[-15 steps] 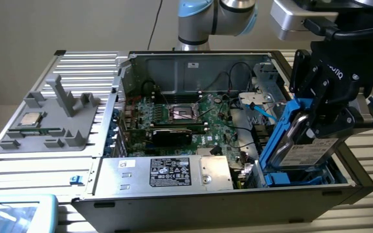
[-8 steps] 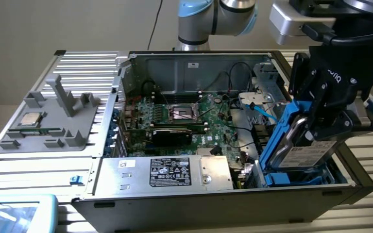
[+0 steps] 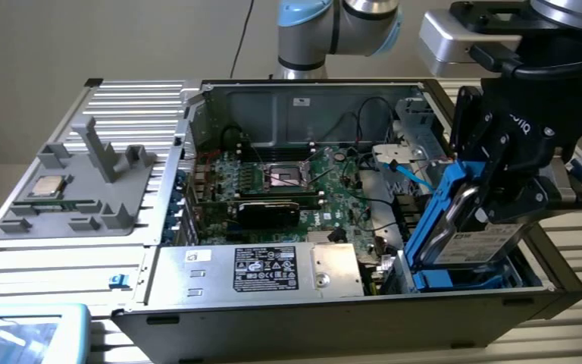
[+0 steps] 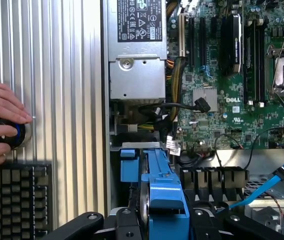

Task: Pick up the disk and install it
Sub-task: 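Insert the disk into the insertion slot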

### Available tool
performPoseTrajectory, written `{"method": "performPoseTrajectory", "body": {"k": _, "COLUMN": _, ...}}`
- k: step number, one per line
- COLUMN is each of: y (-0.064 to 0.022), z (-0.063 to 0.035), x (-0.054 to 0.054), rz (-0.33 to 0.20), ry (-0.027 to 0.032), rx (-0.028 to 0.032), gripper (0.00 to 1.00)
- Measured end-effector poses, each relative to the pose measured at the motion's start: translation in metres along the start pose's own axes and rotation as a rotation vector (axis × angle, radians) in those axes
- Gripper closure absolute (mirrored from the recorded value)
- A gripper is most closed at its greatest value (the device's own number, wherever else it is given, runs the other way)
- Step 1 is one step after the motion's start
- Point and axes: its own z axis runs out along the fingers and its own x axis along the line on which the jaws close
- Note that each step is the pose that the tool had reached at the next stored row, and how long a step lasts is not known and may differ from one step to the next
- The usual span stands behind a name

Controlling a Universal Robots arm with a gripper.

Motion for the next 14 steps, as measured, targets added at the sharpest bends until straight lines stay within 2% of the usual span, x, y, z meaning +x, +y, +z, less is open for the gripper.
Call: {"method": "performPoseTrajectory", "body": {"k": 14, "y": 0.0, "z": 0.0052, "x": 0.0002, "rz": 0.0, "ry": 0.0, "rx": -0.0005, "gripper": 0.63}}
